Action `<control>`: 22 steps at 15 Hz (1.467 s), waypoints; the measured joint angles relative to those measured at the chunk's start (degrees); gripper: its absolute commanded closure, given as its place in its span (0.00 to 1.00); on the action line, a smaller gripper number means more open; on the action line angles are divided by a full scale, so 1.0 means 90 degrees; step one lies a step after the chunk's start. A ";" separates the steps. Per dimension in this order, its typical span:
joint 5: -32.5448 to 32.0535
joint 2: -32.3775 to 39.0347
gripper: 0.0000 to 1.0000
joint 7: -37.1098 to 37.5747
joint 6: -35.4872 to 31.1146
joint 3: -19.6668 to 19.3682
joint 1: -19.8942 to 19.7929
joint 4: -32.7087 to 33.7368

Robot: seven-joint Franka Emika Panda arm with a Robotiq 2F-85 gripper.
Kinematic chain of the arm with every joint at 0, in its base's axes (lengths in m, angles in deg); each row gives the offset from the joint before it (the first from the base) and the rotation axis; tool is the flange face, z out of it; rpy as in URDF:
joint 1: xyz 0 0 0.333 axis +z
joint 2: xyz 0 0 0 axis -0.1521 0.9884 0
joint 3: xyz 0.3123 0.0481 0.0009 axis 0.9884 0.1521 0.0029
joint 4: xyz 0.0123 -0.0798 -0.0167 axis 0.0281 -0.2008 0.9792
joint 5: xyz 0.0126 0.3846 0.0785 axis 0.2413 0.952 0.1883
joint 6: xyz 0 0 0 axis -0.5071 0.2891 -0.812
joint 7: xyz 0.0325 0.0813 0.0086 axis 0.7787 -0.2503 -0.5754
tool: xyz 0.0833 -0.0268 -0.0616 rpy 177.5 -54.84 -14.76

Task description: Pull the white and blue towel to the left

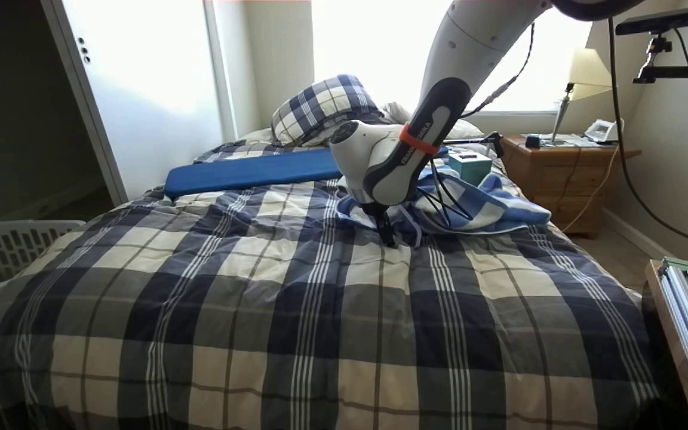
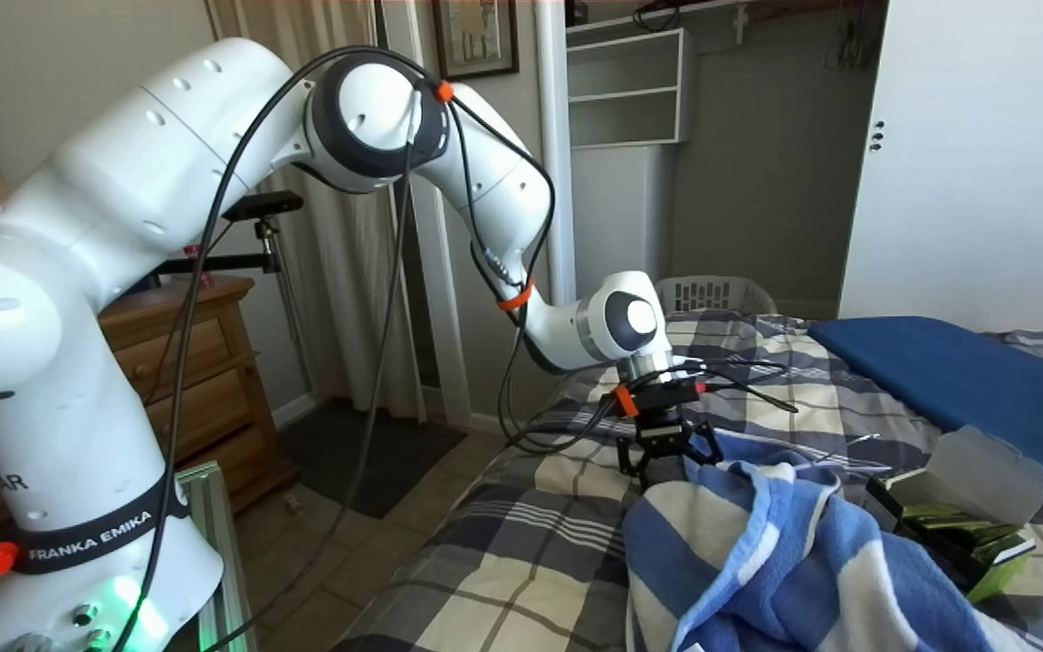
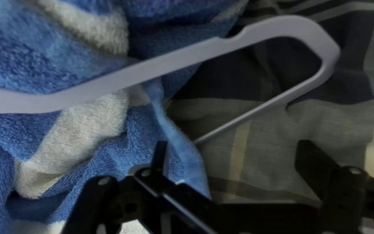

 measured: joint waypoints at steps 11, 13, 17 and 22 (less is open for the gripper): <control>0.0000 0.0276 0.96 0.0527 -0.0442 -0.0218 0.0062 0.0279; 0.0000 0.0276 1.00 0.0559 -0.0442 -0.0229 0.0088 0.0324; 0.0001 0.0276 0.99 0.0638 -0.0442 -0.0236 0.0126 0.0352; 0.0048 0.0226 0.99 0.0662 -0.0474 -0.0125 0.0118 0.0355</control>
